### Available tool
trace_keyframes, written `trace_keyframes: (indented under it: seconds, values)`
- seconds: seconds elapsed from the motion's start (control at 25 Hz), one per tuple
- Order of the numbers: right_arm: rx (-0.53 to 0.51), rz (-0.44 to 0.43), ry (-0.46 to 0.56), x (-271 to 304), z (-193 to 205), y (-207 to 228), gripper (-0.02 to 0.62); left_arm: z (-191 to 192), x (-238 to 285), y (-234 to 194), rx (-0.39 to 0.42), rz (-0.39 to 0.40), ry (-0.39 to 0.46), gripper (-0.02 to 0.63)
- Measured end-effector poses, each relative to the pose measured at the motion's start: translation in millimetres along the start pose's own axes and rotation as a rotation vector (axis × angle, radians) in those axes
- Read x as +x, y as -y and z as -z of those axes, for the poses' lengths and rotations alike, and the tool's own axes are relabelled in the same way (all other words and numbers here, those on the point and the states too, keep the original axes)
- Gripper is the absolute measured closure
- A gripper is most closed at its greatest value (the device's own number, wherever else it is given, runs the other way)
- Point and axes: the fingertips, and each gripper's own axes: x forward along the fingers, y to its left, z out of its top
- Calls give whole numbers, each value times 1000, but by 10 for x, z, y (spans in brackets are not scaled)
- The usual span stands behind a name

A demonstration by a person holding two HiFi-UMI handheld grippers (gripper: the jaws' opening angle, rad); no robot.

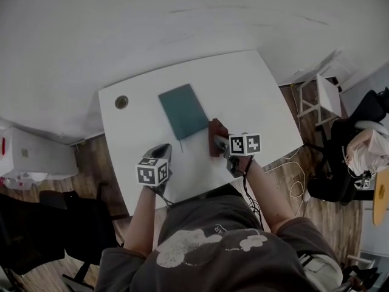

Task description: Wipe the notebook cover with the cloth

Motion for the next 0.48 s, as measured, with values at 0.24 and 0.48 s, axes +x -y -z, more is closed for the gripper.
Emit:
trace_keyframes:
  seconds: [0.24,0.48]
  values:
    - [0,-25,25,-81,-39,-49,489,34,-83,139,11,-8,7,604]
    - [-30,-66,14,-231,26,-20,489,84,-124,378,-14,-42,33,604]
